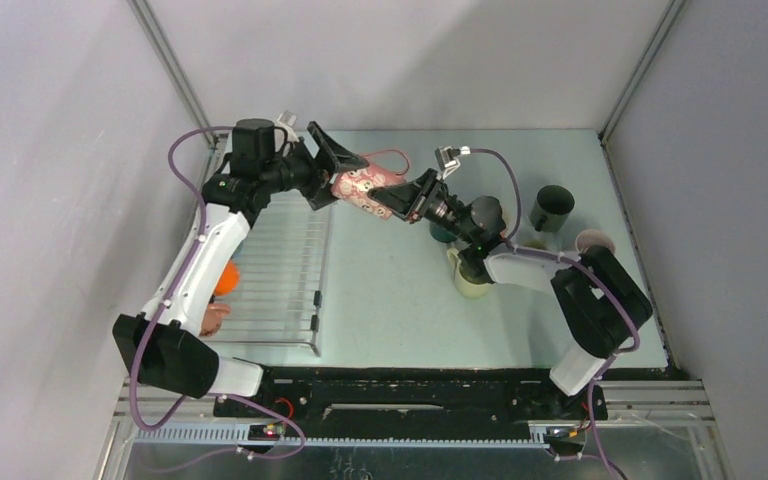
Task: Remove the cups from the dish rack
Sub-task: Place the cup at the center of the board.
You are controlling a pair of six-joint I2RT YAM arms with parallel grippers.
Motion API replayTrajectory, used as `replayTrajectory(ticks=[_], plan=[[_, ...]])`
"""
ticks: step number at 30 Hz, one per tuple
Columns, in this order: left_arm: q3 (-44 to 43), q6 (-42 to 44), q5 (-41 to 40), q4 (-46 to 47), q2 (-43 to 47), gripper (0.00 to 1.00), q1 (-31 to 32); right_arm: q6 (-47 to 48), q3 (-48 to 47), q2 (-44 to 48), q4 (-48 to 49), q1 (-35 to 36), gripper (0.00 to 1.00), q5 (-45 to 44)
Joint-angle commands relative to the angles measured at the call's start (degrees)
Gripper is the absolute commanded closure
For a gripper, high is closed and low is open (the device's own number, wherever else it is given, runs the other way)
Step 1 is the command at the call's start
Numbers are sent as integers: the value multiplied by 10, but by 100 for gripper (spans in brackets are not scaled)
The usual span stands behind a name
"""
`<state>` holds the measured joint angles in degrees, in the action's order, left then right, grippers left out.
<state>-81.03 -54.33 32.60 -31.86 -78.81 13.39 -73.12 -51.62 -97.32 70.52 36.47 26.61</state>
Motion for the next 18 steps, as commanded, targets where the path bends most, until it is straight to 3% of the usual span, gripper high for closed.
replayTrajectory(ticks=[1,3,5,8,14,16,18], plan=[[18,-18,37,76,19,100,24,25,1,75,-1,-5,88,12],[25,-26,42,90,17,100,29,38,5,92,-24,-6,100,10],[35,-36,47,112,16,96,33,54,10,110,-48,-7,100,5],[53,-53,52,144,19,74,35,73,15,131,-84,-8,100,0],[71,-64,53,184,26,18,44,132,20,198,-191,-7,100,-26],[75,-65,53,193,28,5,45,153,21,220,-227,-5,100,-40],[81,-73,56,209,31,0,45,169,24,243,-261,-4,100,-55]])
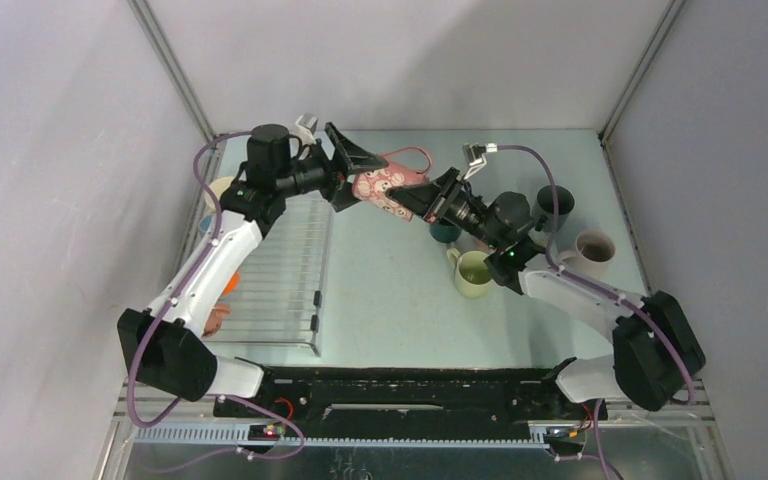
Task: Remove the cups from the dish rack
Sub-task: Place the cup at the center of the board.
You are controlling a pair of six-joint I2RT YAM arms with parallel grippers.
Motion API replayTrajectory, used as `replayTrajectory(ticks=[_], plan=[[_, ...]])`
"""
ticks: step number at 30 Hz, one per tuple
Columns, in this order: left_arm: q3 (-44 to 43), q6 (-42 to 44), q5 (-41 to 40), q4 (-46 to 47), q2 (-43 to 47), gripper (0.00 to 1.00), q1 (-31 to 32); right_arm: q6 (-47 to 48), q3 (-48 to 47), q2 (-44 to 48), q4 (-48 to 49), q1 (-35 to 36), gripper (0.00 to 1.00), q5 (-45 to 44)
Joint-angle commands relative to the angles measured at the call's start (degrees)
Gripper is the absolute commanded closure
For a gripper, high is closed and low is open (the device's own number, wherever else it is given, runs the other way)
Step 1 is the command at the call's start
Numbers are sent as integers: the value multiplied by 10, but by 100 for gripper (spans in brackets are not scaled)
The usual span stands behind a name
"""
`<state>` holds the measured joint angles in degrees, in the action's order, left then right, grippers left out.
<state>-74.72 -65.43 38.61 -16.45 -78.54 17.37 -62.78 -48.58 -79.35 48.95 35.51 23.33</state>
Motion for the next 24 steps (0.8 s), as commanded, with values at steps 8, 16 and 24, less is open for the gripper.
replayTrajectory(ticks=[8,16,24], plan=[[49,-17,17,156,37,0,6,119,-1,137,-157,9,100,-70],[52,-34,35,203,30,0,7,160,0,192,-240,16,100,-105],[54,-39,43,231,22,0,6,202,-20,231,-344,20,100,-150]])
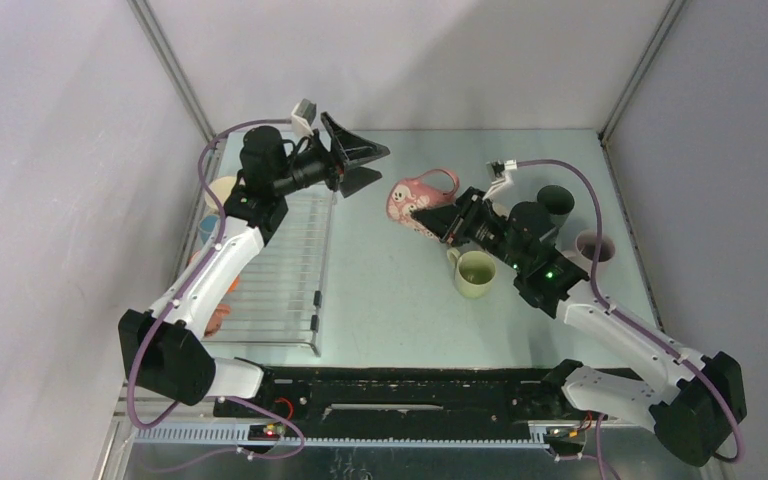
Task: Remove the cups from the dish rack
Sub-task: Place the cup at the center of the board.
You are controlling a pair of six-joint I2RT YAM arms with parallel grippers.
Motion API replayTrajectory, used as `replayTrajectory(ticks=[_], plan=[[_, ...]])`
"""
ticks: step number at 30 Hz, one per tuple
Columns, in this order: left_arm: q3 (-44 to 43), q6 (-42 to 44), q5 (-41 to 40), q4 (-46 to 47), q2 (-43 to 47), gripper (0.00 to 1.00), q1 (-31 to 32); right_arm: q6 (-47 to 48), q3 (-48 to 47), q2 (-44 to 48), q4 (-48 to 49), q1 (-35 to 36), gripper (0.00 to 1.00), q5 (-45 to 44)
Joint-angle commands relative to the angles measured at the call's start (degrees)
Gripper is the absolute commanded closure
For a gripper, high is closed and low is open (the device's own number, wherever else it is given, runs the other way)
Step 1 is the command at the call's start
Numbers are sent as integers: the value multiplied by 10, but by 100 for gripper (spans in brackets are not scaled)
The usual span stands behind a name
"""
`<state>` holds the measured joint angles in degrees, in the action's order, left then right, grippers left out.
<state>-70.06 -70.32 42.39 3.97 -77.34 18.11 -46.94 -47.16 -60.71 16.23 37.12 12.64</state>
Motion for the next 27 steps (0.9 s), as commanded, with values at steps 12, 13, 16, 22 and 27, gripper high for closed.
replayTrajectory(ticks=[12,13,16,22,27], plan=[[-30,234,-54,-174,12,0,40,92,-189,117,-544,-5,100,-208],[-35,254,-66,-192,13,0,48,93,-202,118,-584,-5,100,-229],[-48,299,-99,-230,13,0,73,84,-230,118,-695,-10,100,-278],[-78,368,-152,-298,15,0,119,55,-247,102,-843,-31,100,-334],[-91,389,-165,-316,24,0,151,58,-193,64,-833,-67,100,-314]])
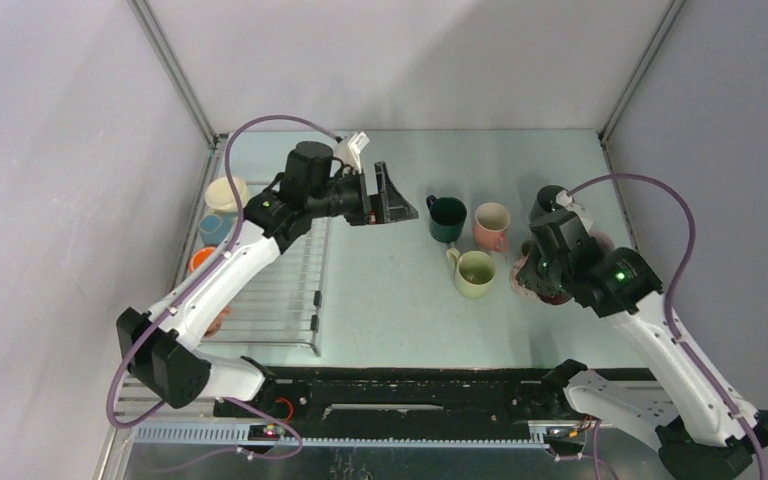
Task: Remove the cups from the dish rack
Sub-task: Place the cup at the center of the board.
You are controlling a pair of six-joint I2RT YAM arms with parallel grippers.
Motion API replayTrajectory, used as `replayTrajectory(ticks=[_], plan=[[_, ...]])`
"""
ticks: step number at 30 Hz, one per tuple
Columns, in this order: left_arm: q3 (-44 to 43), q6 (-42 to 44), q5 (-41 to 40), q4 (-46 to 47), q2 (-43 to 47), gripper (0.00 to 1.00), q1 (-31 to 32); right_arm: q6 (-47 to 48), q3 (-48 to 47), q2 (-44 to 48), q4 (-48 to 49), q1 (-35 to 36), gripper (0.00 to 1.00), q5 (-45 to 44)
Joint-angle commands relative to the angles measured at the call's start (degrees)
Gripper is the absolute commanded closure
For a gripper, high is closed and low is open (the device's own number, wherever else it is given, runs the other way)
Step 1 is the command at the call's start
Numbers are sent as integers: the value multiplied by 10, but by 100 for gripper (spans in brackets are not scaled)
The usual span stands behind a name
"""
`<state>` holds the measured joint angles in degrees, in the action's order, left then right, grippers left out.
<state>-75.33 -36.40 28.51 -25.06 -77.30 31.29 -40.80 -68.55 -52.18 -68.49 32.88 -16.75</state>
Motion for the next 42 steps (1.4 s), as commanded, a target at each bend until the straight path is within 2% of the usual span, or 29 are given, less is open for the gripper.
replayTrajectory(ticks=[1,4,13,37,42], plan=[[-39,52,-28,-27,27,0,24,1,37,-28,27,-36,100,-14],[-36,61,-29,-38,37,0,32,11,80,-49,73,-77,100,19],[-32,76,-47,-53,50,0,33,26,148,-113,169,-121,100,69],[-39,71,-74,-64,28,0,33,65,170,-230,244,-156,100,102],[-56,73,-79,-73,12,0,33,65,170,-238,245,-155,87,95]])
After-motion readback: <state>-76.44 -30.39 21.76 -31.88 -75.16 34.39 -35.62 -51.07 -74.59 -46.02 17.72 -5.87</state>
